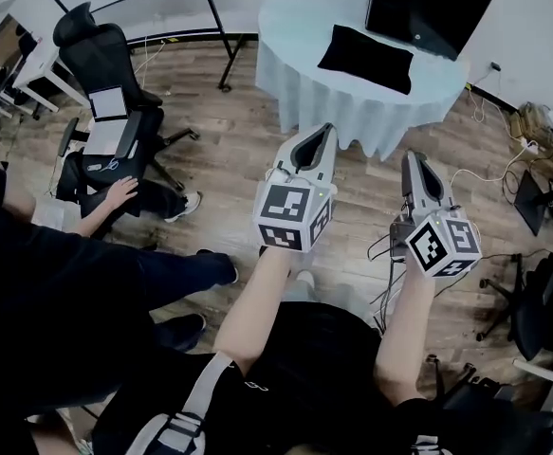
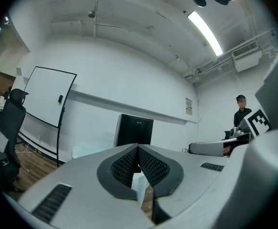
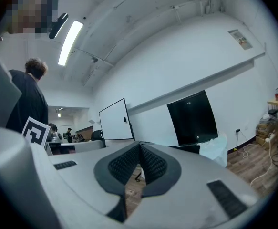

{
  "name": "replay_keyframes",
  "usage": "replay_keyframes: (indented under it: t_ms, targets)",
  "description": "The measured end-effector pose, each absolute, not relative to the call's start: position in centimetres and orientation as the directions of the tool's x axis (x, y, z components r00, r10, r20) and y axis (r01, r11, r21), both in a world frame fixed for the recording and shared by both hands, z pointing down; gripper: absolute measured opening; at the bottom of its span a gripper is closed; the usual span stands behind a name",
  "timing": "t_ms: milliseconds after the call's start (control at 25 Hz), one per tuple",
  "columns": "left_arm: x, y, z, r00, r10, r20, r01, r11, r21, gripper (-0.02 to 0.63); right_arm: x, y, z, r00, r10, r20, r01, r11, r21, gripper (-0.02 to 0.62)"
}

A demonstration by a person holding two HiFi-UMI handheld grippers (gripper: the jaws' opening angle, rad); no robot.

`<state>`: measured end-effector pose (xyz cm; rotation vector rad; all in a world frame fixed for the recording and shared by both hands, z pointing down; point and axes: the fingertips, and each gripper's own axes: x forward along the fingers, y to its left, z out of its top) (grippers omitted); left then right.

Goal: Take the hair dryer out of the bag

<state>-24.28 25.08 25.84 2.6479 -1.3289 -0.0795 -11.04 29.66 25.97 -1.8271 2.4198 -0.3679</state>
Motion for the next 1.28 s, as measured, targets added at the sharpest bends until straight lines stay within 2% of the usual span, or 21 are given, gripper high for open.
replay_keyframes:
  t_ms: [240, 520, 720, 1000, 1200, 1280]
  targets:
    - [-27.4, 21.9, 24.2, 0.547, -0.837, -0.012, -0.808, -0.532, 0.253, 0.012, -10.8, 28.2, 22.3, -0.263, -0.965, 0.019, -0.953, 0.257, -0.157, 0.005]
    - [-25.8, 20.7, 22.4, 0.564, -0.823, -0.063, -0.794, -0.562, 0.231, 0.012, -9.2, 27.1, 20.1, -0.251, -0.968, -0.03, -0.96, 0.252, -0.118, 0.005]
    - [-24.5, 18.6, 21.7, 0.554, -0.829, -0.084, -0.806, -0.558, 0.194, 0.012, -7.0, 24.9, 19.8, -0.25, -0.965, -0.075, -0.957, 0.259, -0.135, 0.005]
    - [-20.2, 15.1, 21.3, 0.559, -0.823, -0.1, -0.811, -0.568, 0.138, 0.012, -2.8, 21.3, 20.7, -0.241, -0.968, -0.072, -0.954, 0.249, -0.167, 0.005]
    - [-16.4, 12.2, 23.4, 0.596, -0.8, -0.07, -0.793, -0.6, 0.103, 0.011, 0.8, 17.5, 23.7, -0.22, -0.974, -0.062, -0.94, 0.229, -0.254, 0.005]
    - [-15.3, 10.9, 24.0, 0.607, -0.793, -0.056, -0.788, -0.609, 0.093, 0.011, 0.4, 15.4, 24.4, -0.254, -0.965, -0.073, -0.923, 0.264, -0.281, 0.005]
